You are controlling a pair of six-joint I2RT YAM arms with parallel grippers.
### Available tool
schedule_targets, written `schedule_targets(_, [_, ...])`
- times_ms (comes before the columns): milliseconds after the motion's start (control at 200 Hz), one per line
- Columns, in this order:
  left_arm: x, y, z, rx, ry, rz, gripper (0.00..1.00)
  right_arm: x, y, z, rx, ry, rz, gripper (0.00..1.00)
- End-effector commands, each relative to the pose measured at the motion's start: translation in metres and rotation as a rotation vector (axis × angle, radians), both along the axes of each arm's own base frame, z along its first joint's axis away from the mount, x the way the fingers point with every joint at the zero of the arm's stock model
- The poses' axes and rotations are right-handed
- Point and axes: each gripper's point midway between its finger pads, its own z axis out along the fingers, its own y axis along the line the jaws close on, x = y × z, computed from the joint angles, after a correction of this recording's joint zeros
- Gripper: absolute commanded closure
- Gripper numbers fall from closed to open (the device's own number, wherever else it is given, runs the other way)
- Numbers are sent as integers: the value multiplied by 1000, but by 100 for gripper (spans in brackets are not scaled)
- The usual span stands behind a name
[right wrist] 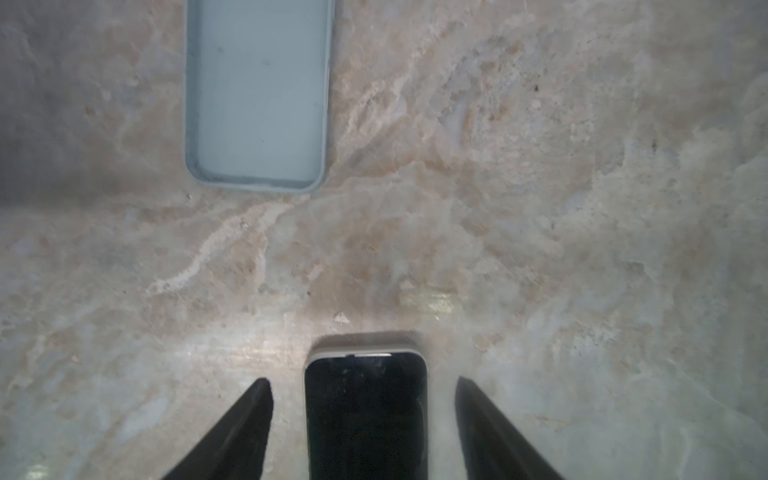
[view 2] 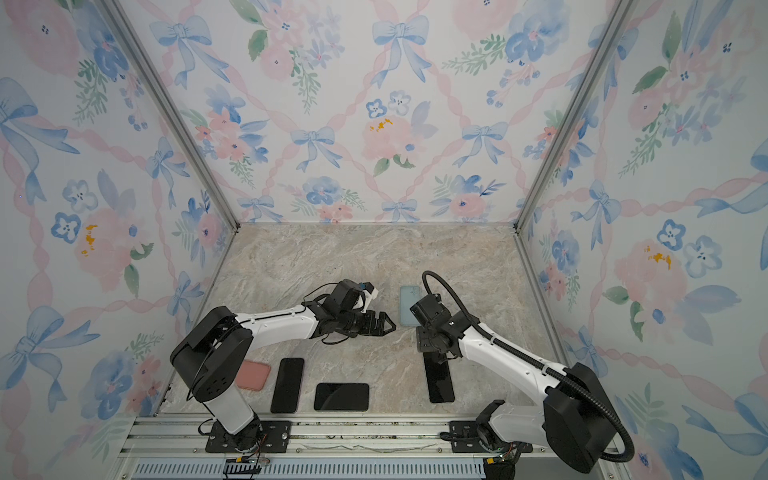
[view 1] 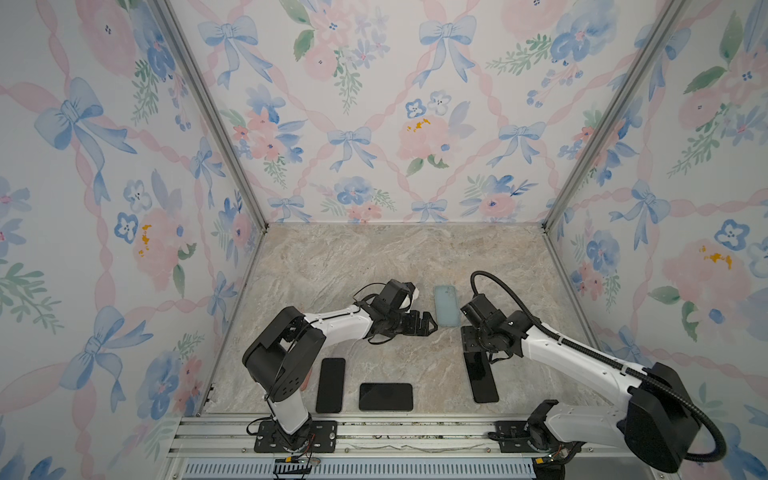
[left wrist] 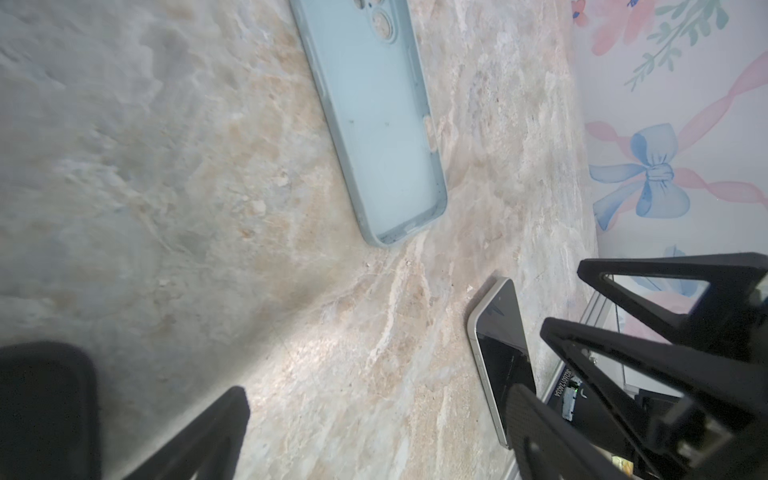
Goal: Put the phone into the phone case
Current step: 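Move the right gripper to the black phone nearest it and grasp it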
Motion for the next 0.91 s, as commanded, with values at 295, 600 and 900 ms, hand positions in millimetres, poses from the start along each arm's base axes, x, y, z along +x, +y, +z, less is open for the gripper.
schedule_targets(295, [-15, -5, 5, -7, -19, -37, 2, -65, -11, -27, 36, 103, -133, 21])
schedule_targets(600, [-16, -8, 2, -6, -8, -50, 2, -69, -4, -49, -18, 140, -124, 17])
schedule_targets(900, [-15, -9, -1, -3, 0, -57, 2, -71, 0, -60, -72, 156, -117, 14])
